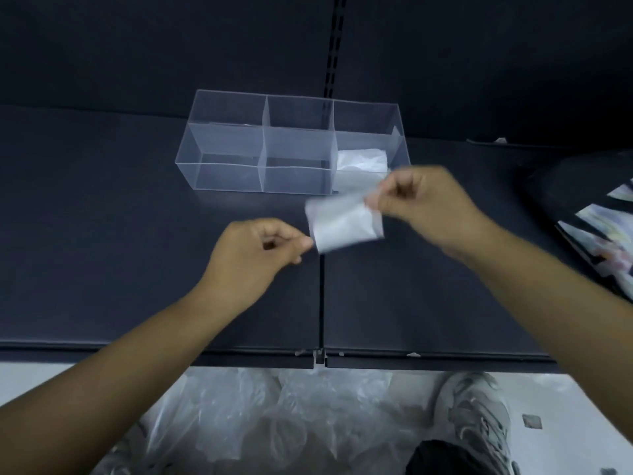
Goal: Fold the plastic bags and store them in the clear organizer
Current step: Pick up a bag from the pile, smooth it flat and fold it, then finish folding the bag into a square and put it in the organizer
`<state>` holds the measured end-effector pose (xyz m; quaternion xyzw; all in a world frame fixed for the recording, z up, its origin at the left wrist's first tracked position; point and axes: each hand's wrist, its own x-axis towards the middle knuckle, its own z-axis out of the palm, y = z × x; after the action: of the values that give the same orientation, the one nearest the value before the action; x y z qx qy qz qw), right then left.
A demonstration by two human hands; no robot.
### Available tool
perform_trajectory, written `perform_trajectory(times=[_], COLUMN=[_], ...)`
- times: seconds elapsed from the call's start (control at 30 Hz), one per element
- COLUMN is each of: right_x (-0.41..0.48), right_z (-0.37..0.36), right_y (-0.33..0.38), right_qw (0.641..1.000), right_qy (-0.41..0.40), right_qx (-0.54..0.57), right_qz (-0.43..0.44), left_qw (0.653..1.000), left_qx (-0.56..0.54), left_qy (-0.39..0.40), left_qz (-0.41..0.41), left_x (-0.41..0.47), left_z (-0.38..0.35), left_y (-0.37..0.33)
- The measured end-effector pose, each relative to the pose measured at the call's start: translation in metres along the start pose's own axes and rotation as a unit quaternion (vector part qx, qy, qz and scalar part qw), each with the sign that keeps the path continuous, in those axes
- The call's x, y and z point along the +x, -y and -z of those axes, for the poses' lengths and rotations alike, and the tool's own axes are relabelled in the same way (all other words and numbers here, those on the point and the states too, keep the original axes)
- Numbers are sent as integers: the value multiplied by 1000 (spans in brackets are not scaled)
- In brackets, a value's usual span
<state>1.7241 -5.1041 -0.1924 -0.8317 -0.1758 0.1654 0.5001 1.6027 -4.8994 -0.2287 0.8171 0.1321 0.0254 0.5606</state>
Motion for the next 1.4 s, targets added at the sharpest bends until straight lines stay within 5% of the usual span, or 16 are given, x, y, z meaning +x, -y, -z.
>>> perform_trajectory(times=[0.1, 0.27, 0.5, 0.63, 0.7, 0.77, 0.83, 0.93, 1.1, 1.17, 1.27, 1.4], right_x=[50, 101, 107, 95, 88, 83, 80, 81, 78, 57, -18, -157], right_z=[18, 16, 10, 10, 8, 4, 0, -3, -8, -13, -39, -83], right_y=[-4, -26, -29, -24, -22, -23, -26, -26, -19, -13, -7, -52], right_qw=[991, 965, 876, 908, 930, 929, 922, 923, 906, 894, 901, 882], right_qy=[-121, -142, -188, -202, -160, -36, 82, 135, 122, 34, -43, 222], right_qx=[16, -203, -437, -367, -319, -347, -368, -358, -403, -427, -304, -254], right_qz=[-51, -91, -76, -2, 88, 124, 89, 37, 37, 130, 306, 328], left_qw=[998, 967, 939, 936, 935, 932, 929, 927, 912, 891, 847, 822], left_qx=[42, 232, 304, 314, 318, 325, 332, 338, 372, 416, 495, 532], left_qy=[-41, -25, -31, -27, -15, -6, 0, 1, 14, 38, 84, 102], left_qz=[4, -98, -156, -159, -156, -158, -161, -159, -172, -179, -175, -173], left_x=[-4, -28, -38, -39, -40, -41, -41, -43, -46, -49, -57, -63], left_z=[3, -10, -15, -14, -13, -12, -11, -11, -8, -6, -2, -1], left_y=[17, 54, 77, 79, 79, 78, 78, 78, 75, 75, 80, 85])
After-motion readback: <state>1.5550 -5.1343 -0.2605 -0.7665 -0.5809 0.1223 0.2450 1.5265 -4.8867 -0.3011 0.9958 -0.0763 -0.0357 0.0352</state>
